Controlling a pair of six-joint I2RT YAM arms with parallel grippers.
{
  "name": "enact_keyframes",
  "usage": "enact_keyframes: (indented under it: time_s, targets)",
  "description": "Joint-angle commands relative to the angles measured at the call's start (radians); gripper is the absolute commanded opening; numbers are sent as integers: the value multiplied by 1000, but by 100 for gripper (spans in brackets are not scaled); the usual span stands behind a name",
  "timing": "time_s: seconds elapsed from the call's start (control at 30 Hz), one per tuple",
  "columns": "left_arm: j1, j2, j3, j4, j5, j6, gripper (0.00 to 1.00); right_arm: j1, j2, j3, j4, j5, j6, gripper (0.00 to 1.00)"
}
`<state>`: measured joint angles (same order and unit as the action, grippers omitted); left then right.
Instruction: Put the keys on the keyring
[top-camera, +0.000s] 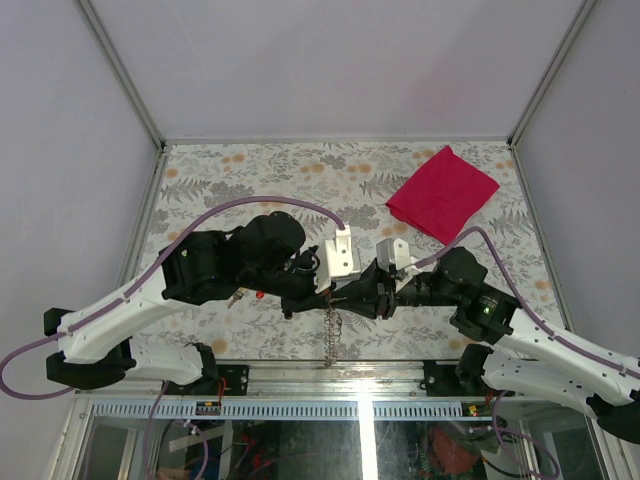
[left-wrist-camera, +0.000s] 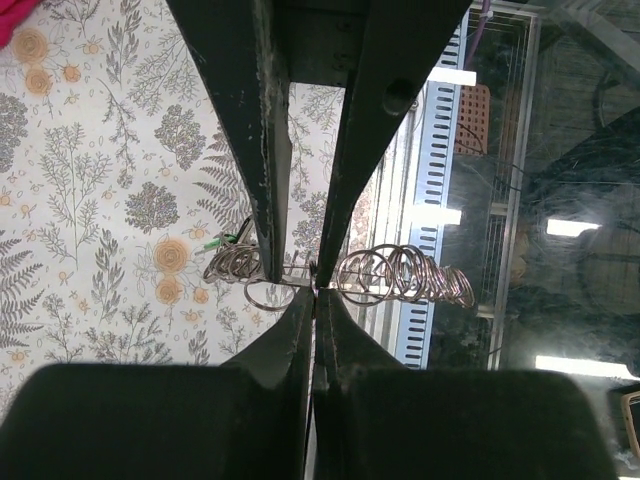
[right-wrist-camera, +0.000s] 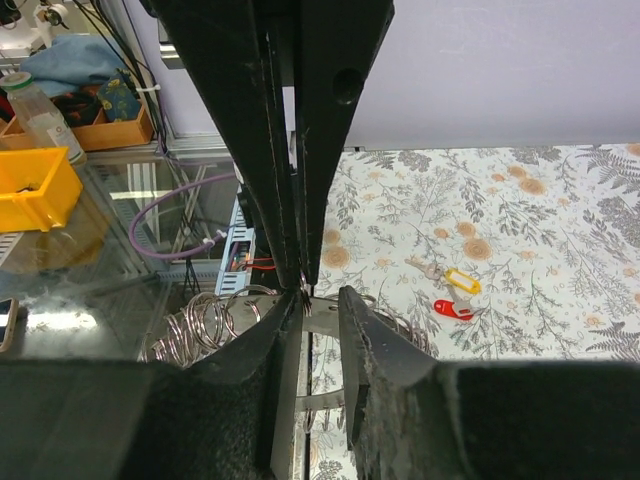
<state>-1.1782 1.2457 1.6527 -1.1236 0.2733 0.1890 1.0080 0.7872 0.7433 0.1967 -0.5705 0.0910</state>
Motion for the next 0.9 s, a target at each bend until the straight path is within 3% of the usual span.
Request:
enact_keyframes:
  time_s: [0.0,0.23,0.33,0.37,0.57,0.87]
  targets:
    - [-8,-6,41,14,-9,9,0,4,11,44,39,-24,1,25]
    - [-8,-25,33,39,-20,-2,0,4,18,45,51,-15,12,0]
    - [-8,-69,-2,105,-49,-30,10,5,9,31,69,-11,12,0]
    - [-8,-88,-24,128,-54,-41,17,5,-2,18,89,1,18,0]
    - [-8,-181,-123,256,-119,-140,42,5,-80,-50,111,190,39,0]
    - [-8,-283,-326,391,-352,-377,59,5,-125,-34,-66,148,-154,0]
